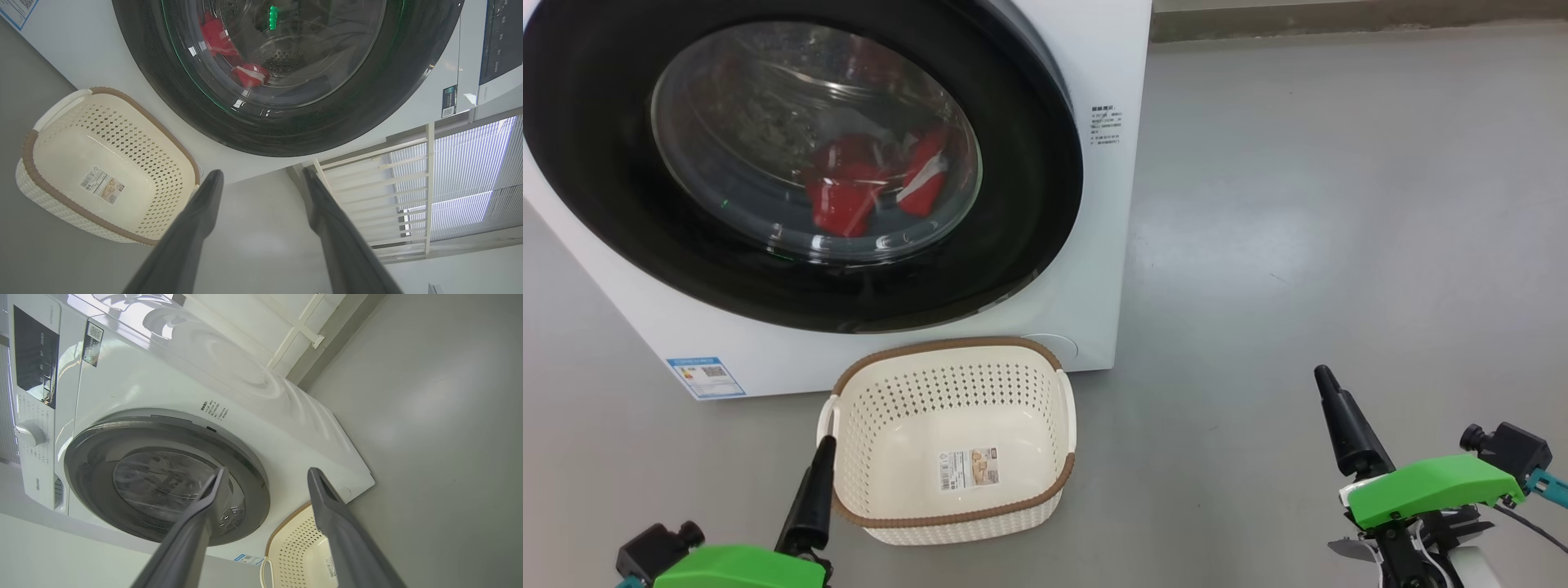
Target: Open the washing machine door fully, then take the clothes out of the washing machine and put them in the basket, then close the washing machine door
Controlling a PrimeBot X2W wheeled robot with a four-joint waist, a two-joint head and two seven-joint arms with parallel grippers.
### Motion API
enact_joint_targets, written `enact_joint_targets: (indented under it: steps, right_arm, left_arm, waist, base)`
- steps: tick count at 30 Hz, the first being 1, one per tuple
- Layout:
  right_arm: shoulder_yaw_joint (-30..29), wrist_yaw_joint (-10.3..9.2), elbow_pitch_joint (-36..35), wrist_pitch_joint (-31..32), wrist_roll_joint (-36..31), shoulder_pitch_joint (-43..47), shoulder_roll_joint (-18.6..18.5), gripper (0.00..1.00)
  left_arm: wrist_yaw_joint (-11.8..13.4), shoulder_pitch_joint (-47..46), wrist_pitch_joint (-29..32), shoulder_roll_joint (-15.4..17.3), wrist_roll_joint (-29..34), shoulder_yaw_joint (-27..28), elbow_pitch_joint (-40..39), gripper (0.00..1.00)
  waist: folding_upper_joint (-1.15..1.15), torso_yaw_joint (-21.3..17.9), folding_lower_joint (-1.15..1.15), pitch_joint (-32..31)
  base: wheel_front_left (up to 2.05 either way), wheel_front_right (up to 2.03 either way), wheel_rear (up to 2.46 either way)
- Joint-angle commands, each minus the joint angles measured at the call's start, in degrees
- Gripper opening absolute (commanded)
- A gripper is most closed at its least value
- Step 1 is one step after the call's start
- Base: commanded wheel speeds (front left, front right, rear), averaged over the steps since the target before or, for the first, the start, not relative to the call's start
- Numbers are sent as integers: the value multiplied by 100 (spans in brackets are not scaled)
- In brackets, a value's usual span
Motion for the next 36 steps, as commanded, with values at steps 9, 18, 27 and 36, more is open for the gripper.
enact_joint_targets:
  steps: [9,18,27,36]
  right_arm:
    - [236,2,-149,-204,-916,-441,-72,100]
    - [338,2,-80,-339,-1546,-570,-83,100]
    - [507,2,-9,-491,-2156,-684,-95,100]
    - [646,2,77,-642,-2781,-819,-107,100]
  left_arm:
    - [89,-454,-206,49,904,36,-110,100]
    - [161,-559,-341,54,1429,-38,-91,100]
    - [211,-645,-493,61,1908,-134,-75,100]
    - [307,-742,-645,67,2486,-224,-22,100]
  waist:
    - [0,-4,0,20]
    - [0,-4,0,19]
    - [0,-3,0,-18]
    - [0,-10,0,-39]
  base:
    - [0,0,0]
    - [0,0,0]
    - [0,0,0]
    - [0,0,0]
